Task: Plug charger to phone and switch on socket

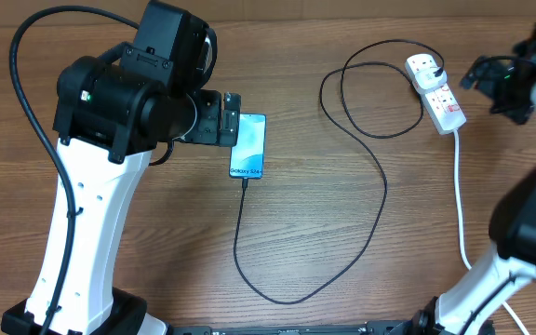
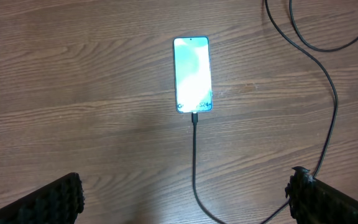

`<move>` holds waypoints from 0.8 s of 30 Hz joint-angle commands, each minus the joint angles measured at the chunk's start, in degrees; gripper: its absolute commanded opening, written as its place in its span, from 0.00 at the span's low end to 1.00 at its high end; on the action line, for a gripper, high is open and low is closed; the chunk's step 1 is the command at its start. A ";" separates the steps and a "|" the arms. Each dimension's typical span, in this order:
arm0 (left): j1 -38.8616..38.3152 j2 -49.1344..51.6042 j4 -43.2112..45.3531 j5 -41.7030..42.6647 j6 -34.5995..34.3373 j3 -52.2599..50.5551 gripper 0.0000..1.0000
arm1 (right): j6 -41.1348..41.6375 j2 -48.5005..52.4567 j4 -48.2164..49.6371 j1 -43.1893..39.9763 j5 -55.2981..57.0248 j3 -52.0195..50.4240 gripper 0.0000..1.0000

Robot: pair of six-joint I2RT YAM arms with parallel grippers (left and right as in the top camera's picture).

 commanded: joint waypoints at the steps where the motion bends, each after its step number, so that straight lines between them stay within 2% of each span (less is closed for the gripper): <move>1: 0.00 0.11 -0.04 -1.09 -0.72 -0.22 1.00 | 0.96 -9.05 -4.96 0.68 -4.83 0.44 1.00; 10: 0.00 0.11 -0.04 -1.11 -0.72 -0.22 1.00 | 0.50 -20.44 -20.35 2.08 -10.54 0.33 1.00; 13: 0.00 0.11 -0.04 -1.09 -0.72 -0.22 1.00 | -1.44 -23.71 -23.93 4.13 -10.49 0.28 0.97; 24: 0.00 0.11 -0.04 -1.11 -0.72 -0.22 1.00 | -1.90 -35.41 -30.08 17.88 -10.29 0.26 0.97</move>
